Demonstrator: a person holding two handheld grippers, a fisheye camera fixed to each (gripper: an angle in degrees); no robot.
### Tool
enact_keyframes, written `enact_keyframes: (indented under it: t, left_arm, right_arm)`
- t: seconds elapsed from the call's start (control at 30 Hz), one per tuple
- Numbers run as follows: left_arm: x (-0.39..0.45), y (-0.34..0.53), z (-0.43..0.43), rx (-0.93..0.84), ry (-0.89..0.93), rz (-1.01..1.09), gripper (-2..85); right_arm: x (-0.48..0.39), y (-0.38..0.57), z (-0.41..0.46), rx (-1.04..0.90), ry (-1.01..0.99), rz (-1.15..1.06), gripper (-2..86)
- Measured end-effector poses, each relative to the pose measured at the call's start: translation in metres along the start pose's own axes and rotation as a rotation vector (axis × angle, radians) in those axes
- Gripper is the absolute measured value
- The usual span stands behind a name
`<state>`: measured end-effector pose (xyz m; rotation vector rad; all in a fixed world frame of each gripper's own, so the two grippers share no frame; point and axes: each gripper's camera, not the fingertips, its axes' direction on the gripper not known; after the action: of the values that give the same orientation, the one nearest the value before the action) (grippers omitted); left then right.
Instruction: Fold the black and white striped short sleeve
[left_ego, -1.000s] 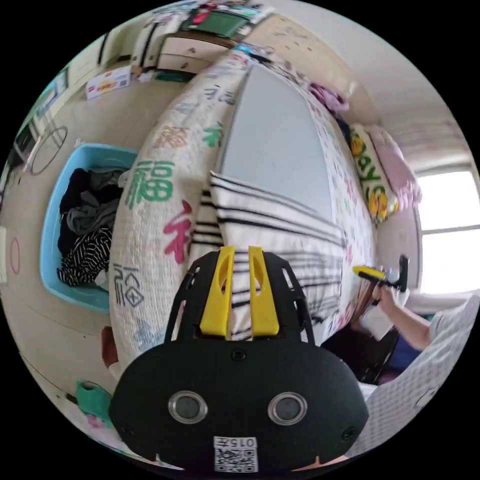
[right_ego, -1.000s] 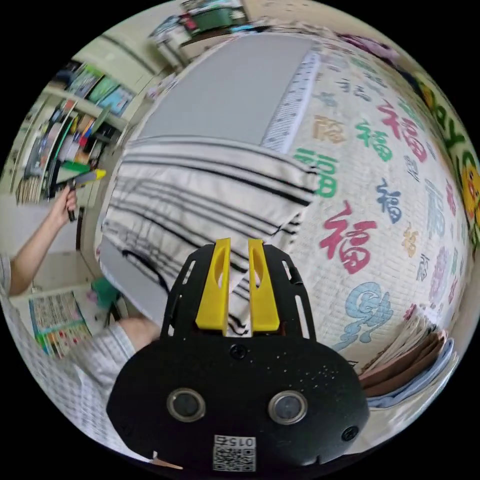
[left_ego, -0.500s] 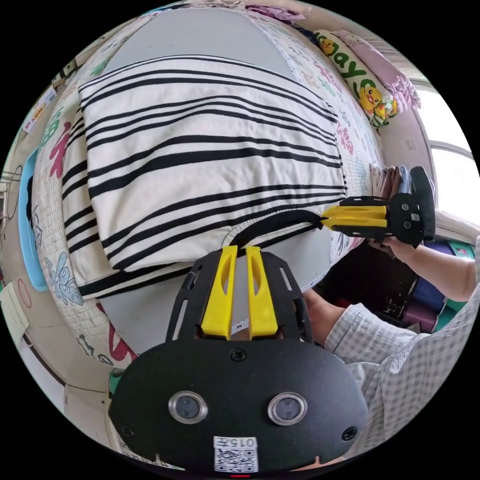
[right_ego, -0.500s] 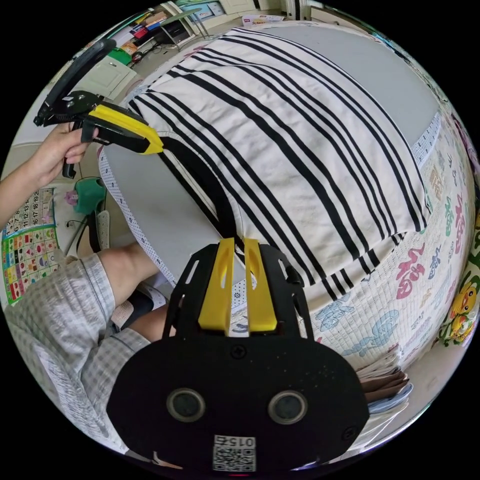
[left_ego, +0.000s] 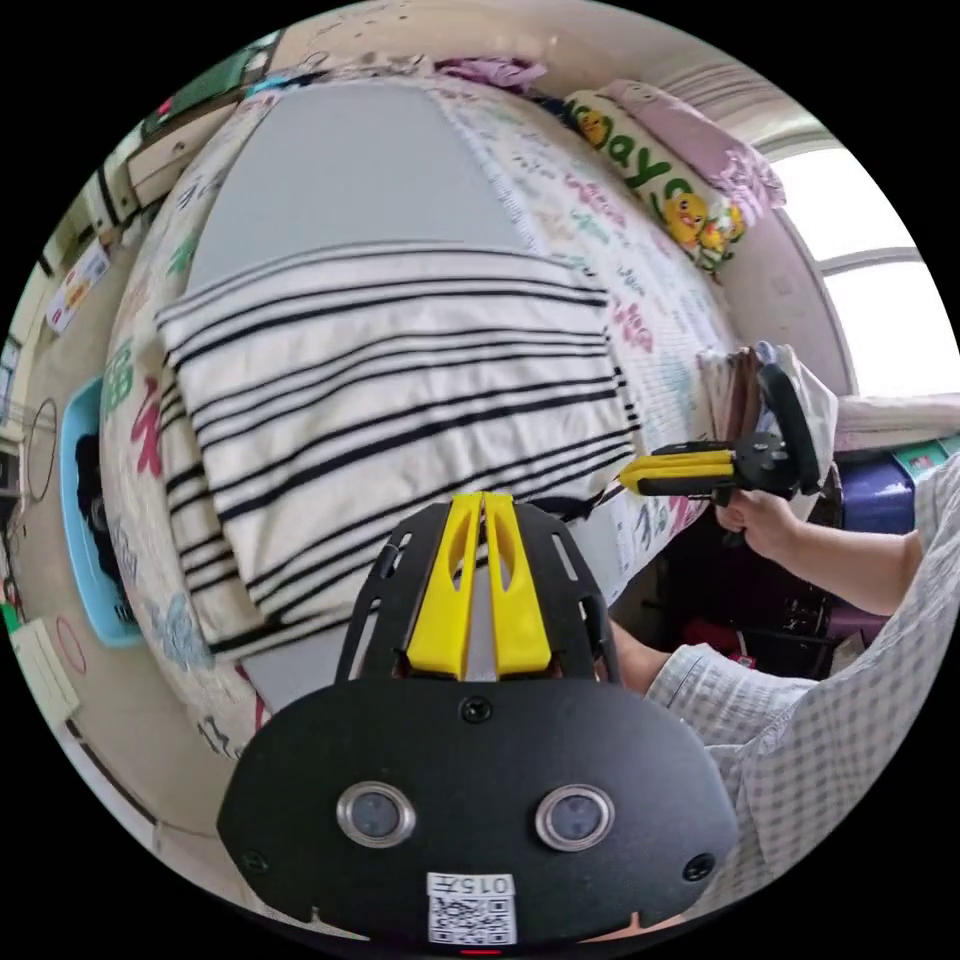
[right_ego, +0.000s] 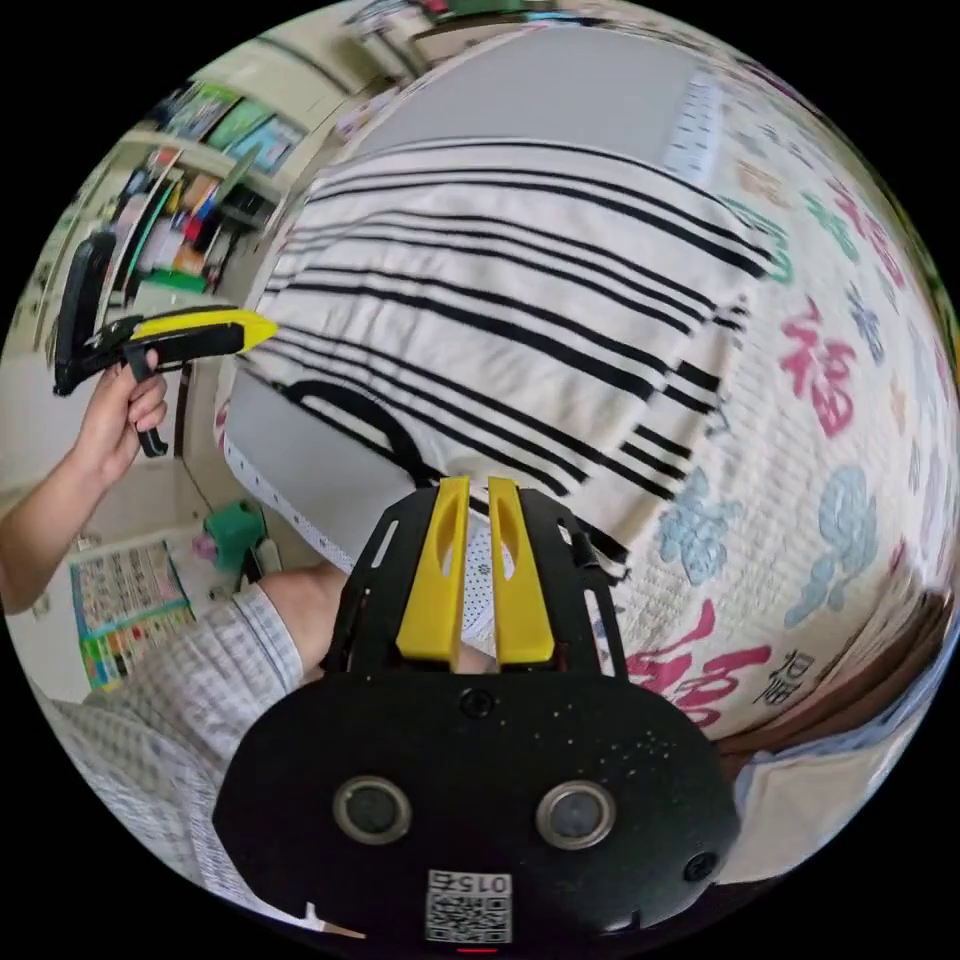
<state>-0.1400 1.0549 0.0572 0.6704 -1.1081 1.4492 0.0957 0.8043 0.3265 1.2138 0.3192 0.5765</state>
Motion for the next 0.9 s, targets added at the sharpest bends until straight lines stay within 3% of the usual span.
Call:
enact_keyframes:
  t: [0.2, 0.3, 0.43, 0.6, 0.9]
  left_arm:
    - [0.07, -0.163, 0.001, 0.013, 0.012, 0.236, 7.5]
    - [0.111, -0.234, 0.016, -0.015, -0.016, 0.282, 8.5]
    - [0.151, -0.297, 0.06, -0.196, -0.08, 0.281, 9.6]
    - [0.162, -0.312, 0.091, -0.368, -0.229, 0.259, 9.0]
    - [0.173, -0.293, 0.058, -0.335, -0.239, 0.278, 1.4]
  right_arm:
    - [0.105, 0.068, 0.001, 0.119, -0.169, 0.421, 8.2]
    - [0.118, 0.087, 0.018, 0.123, -0.255, 0.45, 8.8]
    - [0.111, 0.098, 0.04, 0.136, -0.34, 0.445, 9.4]
    - [0.101, 0.102, 0.057, 0.126, -0.288, 0.459, 8.9]
    - [0.102, 0.133, 0.054, 0.183, -0.353, 0.397, 2.0]
